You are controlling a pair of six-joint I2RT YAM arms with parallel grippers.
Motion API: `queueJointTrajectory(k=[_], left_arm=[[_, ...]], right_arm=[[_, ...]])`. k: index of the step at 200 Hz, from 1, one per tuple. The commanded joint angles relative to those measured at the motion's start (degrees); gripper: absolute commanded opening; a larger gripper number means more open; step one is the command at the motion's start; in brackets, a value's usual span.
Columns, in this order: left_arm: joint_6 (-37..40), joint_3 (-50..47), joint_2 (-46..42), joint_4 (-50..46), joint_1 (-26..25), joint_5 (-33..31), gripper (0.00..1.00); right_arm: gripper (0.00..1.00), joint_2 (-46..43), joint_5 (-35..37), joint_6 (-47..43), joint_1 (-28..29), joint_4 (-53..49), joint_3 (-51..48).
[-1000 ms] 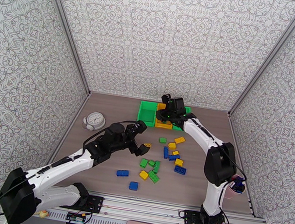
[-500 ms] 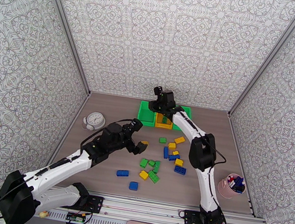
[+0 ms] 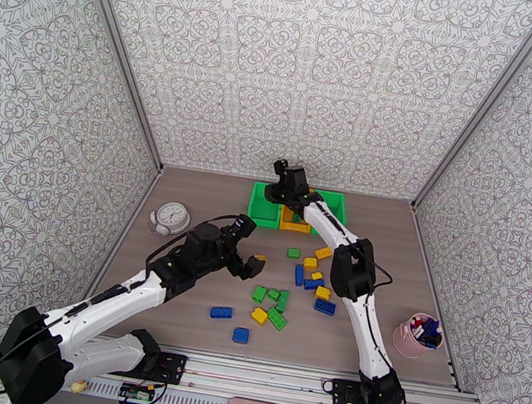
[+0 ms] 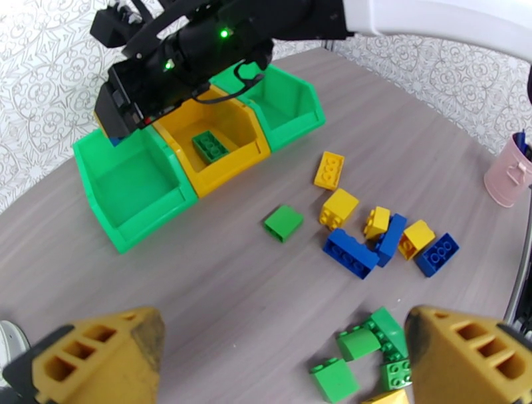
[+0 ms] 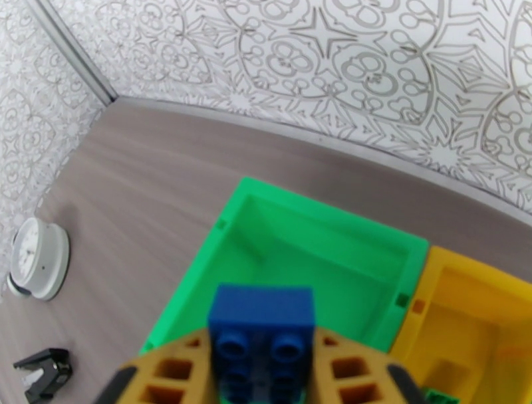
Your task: Sort the legos into containers by color
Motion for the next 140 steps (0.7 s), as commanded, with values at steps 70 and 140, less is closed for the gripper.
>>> queueJointTrajectory(k=[70,140], left_arm=[[-3.3,0.1,1.4,-1.5,-1.8,-2.7,1.00],[-9.0,0.0,1.7,-6.0,-7.6,-10.0,1.00]], right_arm=[[0.50,-2.3,0.5,0.2,0.7,-2.0,0.3],[0.78,-20.1,1.6,-1.6,0.7,6.1,-23.3]])
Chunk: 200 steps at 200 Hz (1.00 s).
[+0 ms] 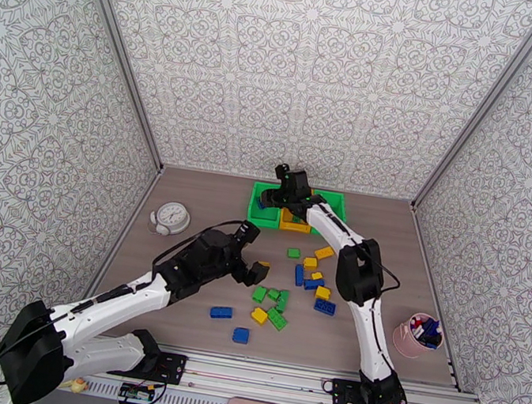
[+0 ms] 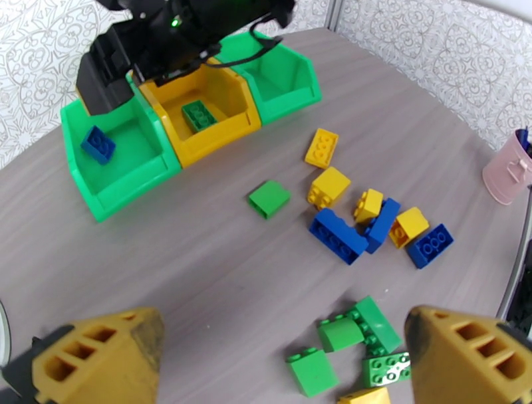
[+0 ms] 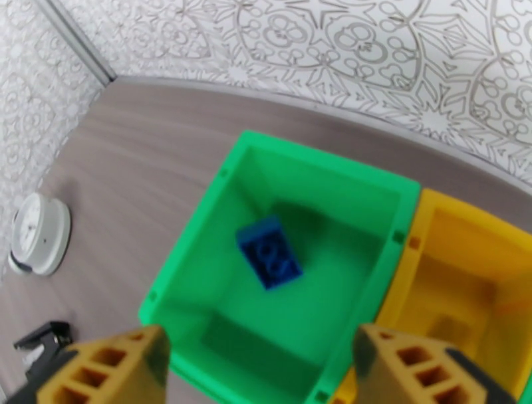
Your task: Sort the legos into containers by color
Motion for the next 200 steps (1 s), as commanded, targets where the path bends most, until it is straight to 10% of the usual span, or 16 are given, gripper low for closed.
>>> queueJointTrajectory(k=[1,94,200], left_arm=[[-3.2,0.5,0.5,-4.3,-1.9,-4.4,1.00],[-17.6,9.3,8.2,-29.8,-10.8,-8.4,1.00],[-24.6,21.8,28.4,-38.9,-9.1,-1.4,0.81]], right_arm=[[0.78,-8.8,0.9,-1.3,0.4,4.9,-7.7],[0.87,-42.5,2.0,-6.1,-0.5,9.9,-48.2],[0.88,-53.4,2.9,-3.5,-1.6,3.2,-56.9]])
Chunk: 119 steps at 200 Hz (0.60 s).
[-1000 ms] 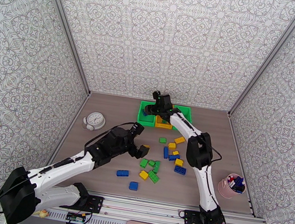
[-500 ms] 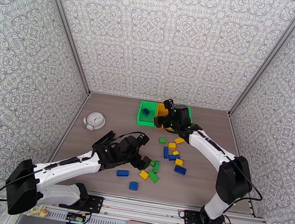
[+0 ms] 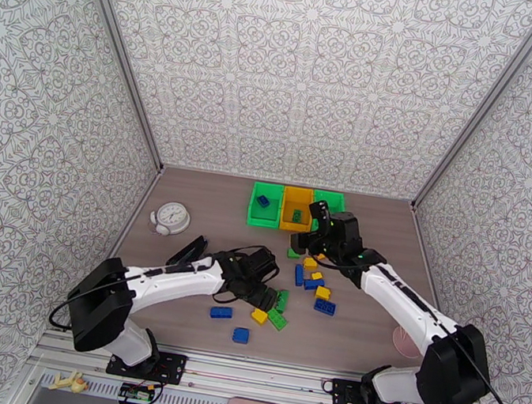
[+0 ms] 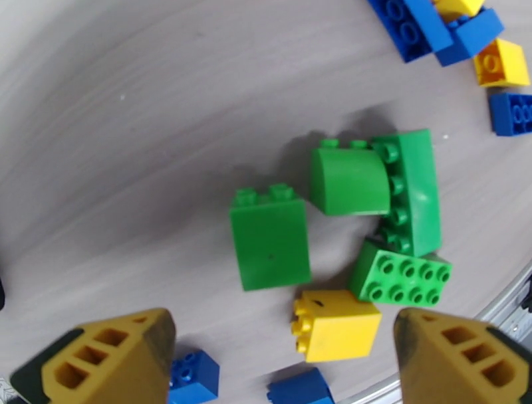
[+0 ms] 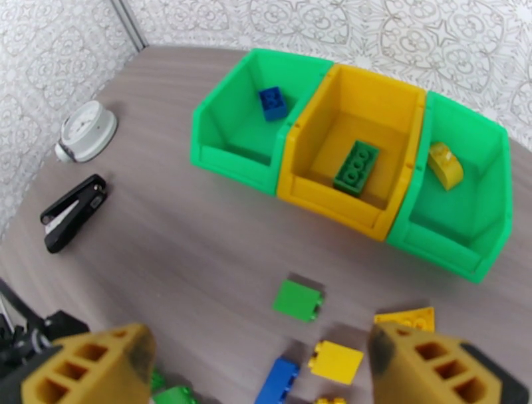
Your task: Sort the legos into containers by color
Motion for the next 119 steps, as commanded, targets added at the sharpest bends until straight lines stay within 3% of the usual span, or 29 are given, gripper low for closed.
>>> queueJointTrajectory(k=[1,70,119], left_arm=[[-1.4,2.2,2.3,-1.6,1.6,3.4,0.81],[0.8,6.7,10.6,-3.7,4.7,5.4,0.68],[-0.3,8.4,13.7,-4.8,5.7,4.8,0.49]], right_arm=[[0.88,-2.1,1.3,0.7,-0.5,-2.3,-1.5],[0.88,-2.5,1.6,1.1,-1.1,-3.3,-1.3],[0.88,-3.3,2.1,1.3,-1.6,-3.7,-2.0]])
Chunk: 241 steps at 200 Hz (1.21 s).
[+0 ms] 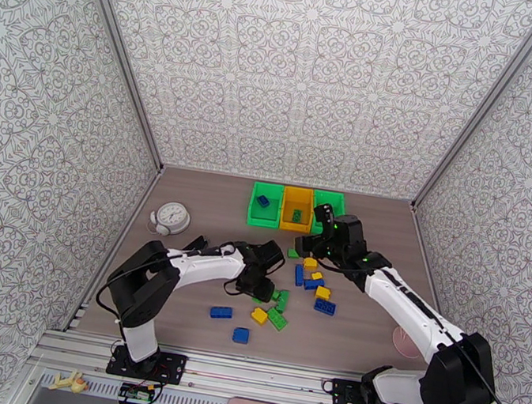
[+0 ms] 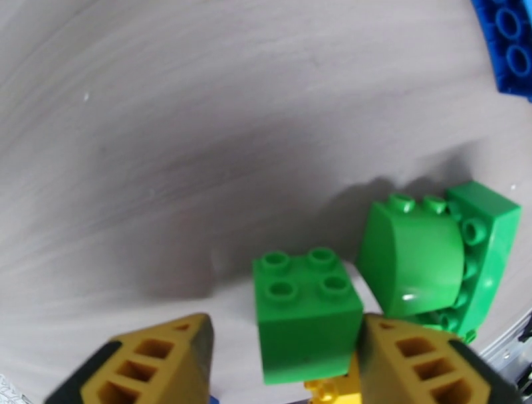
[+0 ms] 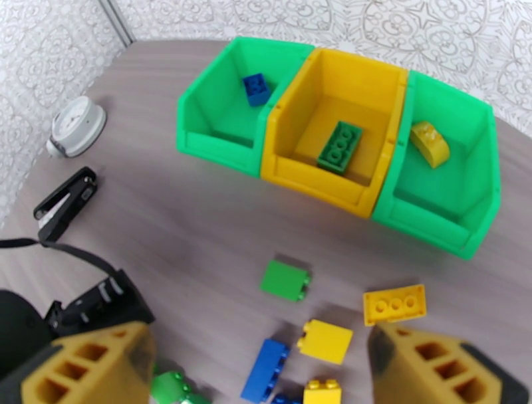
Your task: Sort the legos into containers by color
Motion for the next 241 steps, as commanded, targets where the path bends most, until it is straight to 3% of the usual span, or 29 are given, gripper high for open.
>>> queueJointTrajectory(k=[1,42,68,107,140,198,241], left_arm=[[0.1,1.9,1.4,-2.1,1.0,0.6,0.49],[0.1,2.8,2.1,-2.2,1.0,0.1,0.28],[-0.9,1.9,0.2,-1.2,0.7,-1.3,0.24],[-1.6,0.2,-5.1,5.4,-0.1,-7.5,0.23],[3.5,1.2,-7.2,14.3,-0.3,-11.8,0.23],[9.2,12.8,1.3,26.6,4.1,-12.5,0.21],[12.0,27.4,12.5,29.1,7.9,-11.0,0.21]], right_arm=[[0.88,-1.8,1.2,0.9,-0.5,-1.5,-1.1],[0.87,-3.0,1.8,1.2,-0.7,-1.7,-1.7],[0.85,-4.2,2.2,1.3,-1.0,-2.4,-2.0],[0.85,-7.0,2.5,1.2,-1.5,-3.3,-3.0],[0.85,-9.1,2.5,1.8,-2.1,-2.9,-4.5],[0.84,-10.7,2.9,1.8,-3.0,-2.7,-5.0],[0.83,-9.4,2.4,0.7,-4.3,-2.3,-3.9]])
